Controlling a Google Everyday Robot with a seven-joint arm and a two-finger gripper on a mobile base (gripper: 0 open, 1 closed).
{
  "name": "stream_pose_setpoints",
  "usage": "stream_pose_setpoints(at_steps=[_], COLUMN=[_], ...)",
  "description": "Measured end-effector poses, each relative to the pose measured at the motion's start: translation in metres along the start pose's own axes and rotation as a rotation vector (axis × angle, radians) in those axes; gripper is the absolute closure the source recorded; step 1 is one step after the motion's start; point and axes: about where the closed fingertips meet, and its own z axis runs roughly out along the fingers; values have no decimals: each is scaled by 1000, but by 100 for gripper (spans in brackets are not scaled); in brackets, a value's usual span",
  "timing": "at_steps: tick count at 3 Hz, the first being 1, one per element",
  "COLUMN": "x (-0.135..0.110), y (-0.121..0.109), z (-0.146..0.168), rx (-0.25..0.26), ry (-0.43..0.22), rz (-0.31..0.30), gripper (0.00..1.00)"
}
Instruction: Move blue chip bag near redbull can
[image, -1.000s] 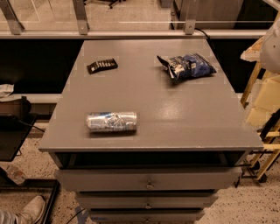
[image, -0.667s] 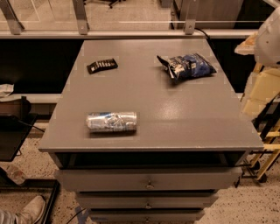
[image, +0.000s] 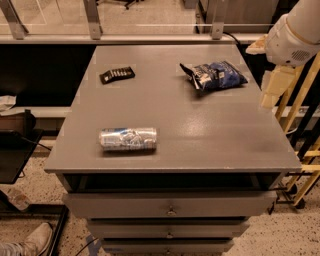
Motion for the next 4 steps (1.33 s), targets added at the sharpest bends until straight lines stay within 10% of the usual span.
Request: stream_pose_setpoints(at_steps=[4], x=[-10], y=[-76], z=[47], rx=[91], ry=[-120], rz=[-42], gripper=[0])
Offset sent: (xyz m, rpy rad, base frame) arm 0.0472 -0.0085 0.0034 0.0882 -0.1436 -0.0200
